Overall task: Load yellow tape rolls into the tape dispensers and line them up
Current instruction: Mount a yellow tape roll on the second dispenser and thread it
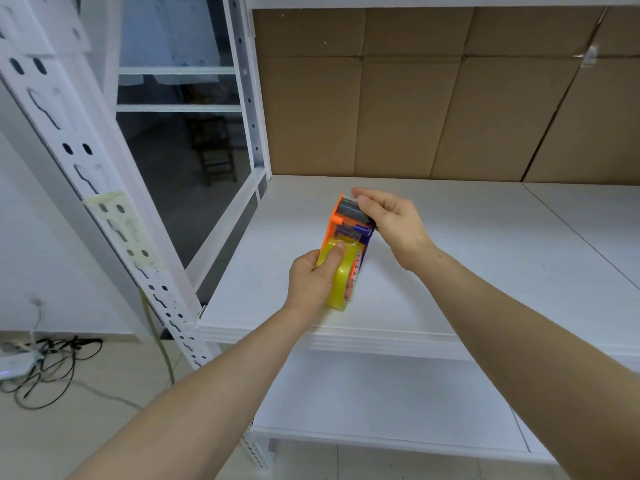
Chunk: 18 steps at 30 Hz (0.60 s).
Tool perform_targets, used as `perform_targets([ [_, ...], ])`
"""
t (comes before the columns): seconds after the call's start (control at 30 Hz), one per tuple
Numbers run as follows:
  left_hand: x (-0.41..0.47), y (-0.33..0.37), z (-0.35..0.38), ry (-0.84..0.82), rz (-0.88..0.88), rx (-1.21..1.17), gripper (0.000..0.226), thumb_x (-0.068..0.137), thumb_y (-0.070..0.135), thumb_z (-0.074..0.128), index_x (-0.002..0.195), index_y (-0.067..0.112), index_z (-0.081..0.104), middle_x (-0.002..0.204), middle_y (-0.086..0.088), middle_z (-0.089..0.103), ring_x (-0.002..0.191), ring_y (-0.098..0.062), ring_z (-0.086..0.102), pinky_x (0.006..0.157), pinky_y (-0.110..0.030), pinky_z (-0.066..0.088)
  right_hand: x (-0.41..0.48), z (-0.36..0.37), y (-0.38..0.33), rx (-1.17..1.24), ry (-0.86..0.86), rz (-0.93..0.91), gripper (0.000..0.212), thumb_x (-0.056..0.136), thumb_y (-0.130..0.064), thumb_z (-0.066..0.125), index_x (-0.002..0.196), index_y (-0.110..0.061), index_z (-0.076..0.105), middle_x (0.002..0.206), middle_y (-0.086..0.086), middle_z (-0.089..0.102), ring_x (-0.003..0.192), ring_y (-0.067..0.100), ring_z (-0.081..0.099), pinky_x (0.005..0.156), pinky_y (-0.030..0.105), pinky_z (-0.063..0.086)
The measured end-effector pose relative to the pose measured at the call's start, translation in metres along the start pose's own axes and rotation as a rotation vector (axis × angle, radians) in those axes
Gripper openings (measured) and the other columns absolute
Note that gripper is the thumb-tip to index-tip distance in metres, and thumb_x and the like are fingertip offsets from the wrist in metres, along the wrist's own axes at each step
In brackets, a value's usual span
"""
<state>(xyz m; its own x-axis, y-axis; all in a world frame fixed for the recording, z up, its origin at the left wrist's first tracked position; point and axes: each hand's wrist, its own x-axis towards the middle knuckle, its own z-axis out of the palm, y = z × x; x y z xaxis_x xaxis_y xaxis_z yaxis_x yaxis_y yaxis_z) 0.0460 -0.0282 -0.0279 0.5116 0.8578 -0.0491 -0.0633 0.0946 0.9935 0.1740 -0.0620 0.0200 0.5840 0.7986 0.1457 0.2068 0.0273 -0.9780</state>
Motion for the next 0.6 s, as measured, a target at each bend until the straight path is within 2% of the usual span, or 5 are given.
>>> perform_targets([
  [0.13,0.001,-0.002,-0.001,0.003,0.012,0.005,0.024,0.092,0.024,0.058,0.077,0.005,0.062,0.057,-0.001,0.063,0.04,-0.002,0.059,0.041,-0.014,0.047,0.003,-0.001,-0.005,0.082,0.007,0.021,0.024,0.093,-0.007,0.045,0.1,-0.007,0.067,0.092,0.006,0.066,0.075,0.008,0.059,0.064,0.015,0.05],
  [0.27,0.001,-0.002,-0.003,0.008,0.018,0.008,0.024,0.092,0.024,0.057,0.076,0.007,0.062,0.054,0.001,0.063,0.04,-0.002,0.059,0.04,-0.014,0.047,0.003,0.009,-0.006,-0.092,0.018,-0.05,0.025,0.091,-0.024,0.057,0.104,-0.007,0.07,0.098,0.005,0.068,0.084,0.012,0.063,0.076,0.024,0.051],
  [0.33,0.001,-0.002,-0.002,0.004,0.017,0.022,0.024,0.092,0.024,0.057,0.079,0.005,0.061,0.062,-0.004,0.062,0.04,-0.002,0.059,0.04,-0.013,0.047,0.004,0.009,-0.007,-0.106,0.039,-0.078,0.025,0.09,-0.022,0.058,0.102,-0.005,0.071,0.094,0.006,0.068,0.079,0.012,0.063,0.072,0.023,0.052],
  [0.47,0.001,-0.005,-0.004,0.009,0.027,0.003,0.024,0.092,0.025,0.058,0.076,0.007,0.063,0.057,0.0,0.064,0.041,-0.002,0.06,0.041,-0.013,0.047,0.005,0.001,-0.003,0.081,-0.06,0.014,0.021,0.09,-0.015,0.057,0.109,-0.01,0.066,0.096,0.002,0.068,0.079,0.008,0.063,0.065,0.013,0.052],
  [0.6,0.002,-0.004,-0.002,-0.017,0.013,0.004,0.025,0.092,0.023,0.058,0.076,0.005,0.062,0.056,-0.003,0.061,0.039,-0.004,0.058,0.04,-0.014,0.047,0.004,0.0,0.003,0.366,-0.1,0.047,0.028,0.091,-0.003,0.05,0.117,-0.007,0.059,0.107,0.005,0.066,0.092,0.013,0.063,0.076,0.019,0.055],
])
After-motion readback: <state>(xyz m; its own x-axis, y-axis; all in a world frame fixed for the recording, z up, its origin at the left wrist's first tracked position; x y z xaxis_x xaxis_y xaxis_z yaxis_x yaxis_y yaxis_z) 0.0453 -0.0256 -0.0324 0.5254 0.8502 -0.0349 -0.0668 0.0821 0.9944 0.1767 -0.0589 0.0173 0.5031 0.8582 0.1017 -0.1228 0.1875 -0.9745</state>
